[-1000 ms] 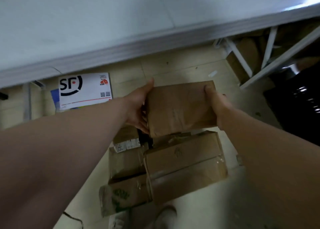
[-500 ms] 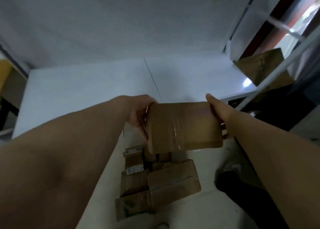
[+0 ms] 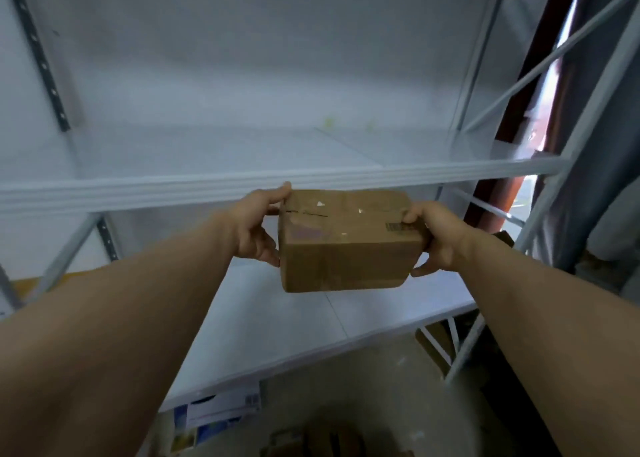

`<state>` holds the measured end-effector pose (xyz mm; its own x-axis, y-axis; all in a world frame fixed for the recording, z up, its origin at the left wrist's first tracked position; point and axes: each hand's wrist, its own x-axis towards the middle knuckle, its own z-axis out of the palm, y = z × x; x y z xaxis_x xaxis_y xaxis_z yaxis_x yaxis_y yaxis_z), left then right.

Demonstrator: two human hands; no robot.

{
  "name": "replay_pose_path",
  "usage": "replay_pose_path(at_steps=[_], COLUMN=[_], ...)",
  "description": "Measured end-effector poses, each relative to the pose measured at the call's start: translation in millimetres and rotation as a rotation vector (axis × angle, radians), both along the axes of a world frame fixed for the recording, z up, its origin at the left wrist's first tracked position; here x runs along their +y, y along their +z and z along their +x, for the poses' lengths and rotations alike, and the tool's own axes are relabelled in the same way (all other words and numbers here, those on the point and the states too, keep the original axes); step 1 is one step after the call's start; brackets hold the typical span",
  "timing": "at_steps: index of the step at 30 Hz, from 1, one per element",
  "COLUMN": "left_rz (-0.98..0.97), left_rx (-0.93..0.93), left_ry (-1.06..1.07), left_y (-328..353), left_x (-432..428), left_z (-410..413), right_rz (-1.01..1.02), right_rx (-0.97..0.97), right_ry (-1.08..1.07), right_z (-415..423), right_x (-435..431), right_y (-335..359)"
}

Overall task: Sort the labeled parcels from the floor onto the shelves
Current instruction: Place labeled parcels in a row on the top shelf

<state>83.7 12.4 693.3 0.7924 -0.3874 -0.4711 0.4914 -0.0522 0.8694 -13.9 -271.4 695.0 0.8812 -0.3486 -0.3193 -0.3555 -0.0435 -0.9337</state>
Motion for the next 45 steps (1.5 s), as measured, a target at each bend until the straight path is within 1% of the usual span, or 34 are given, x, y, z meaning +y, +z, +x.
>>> replay_pose_path(at_steps=[2, 4, 7, 9, 12, 15, 16, 20, 23, 25, 27, 30, 32, 34, 35, 36, 38, 40, 43, 45], left_rz=[-0.102, -0.142, -0.155, -0.145, -0.097, -0.212, -0.234, -0.211, -0.22, -0.234, -0.232, -0.191, -0.113, 0.011, 0.095, 0.197, 0.396, 0.515, 0.555, 0.544], left_rx=[0.014, 0.022, 0.005, -0.007, -0.119, -0.201, -0.209, -0.171, -0.255, -0.318, -0.411, -0.558, -0.67, -0.755, -0.776, -0.793, -0.83, -0.848, -0.792, -0.779], left_ry=[0.082, 0.159, 0.264, 0.282, 0.292, 0.325, 0.323, 0.219, 0.144, 0.142, 0.162, 0.112, 0.03, -0.065, -0.095, -0.111, -0.175, -0.319, -0.552, -0.62], left_y=[15, 26, 42, 54, 69, 80, 84, 97, 101, 104, 111, 131, 149, 167, 176, 184, 199, 210, 223, 229], left_x=[14, 24, 34, 40, 49, 59, 63, 83, 93, 99, 107, 121, 128, 132, 134, 136, 138, 135, 126, 124], left_z=[-5, -12, -22, -28, -34, -37, -38, -48, -56, -58, -56, -49, -50, -54, -56, -57, -57, -61, -64, -64], right_rz=[0.056, 0.08, 0.078, 0.075, 0.029, 0.057, 0.073, 0.091, 0.085, 0.049, -0.004, -0.085, -0.197, -0.405, -0.486, -0.521, -0.493, -0.427, -0.293, -0.167], right_rx=[-0.092, -0.135, -0.117, -0.101, -0.127, -0.237, -0.269, -0.36, -0.429, -0.456, -0.442, -0.381, -0.328, -0.286, -0.281, -0.283, -0.287, -0.285, -0.322, -0.369], right_ry=[0.022, 0.011, -0.035, -0.045, -0.028, -0.05, -0.059, -0.063, -0.049, -0.028, -0.012, 0.043, 0.064, 0.118, 0.172, 0.246, 0.415, 0.557, 0.726, 0.814], right_z=[-5, -8, -13, -17, -19, -17, -17, -16, -14, -13, -13, -8, -5, -1, 0, 1, 1, 2, 7, 11], right_x=[8, 16, 33, 44, 60, 75, 80, 96, 108, 114, 120, 128, 132, 134, 135, 137, 146, 159, 176, 181], right_y=[13, 27, 48, 60, 76, 91, 95, 107, 117, 124, 129, 134, 136, 141, 144, 148, 155, 160, 159, 155])
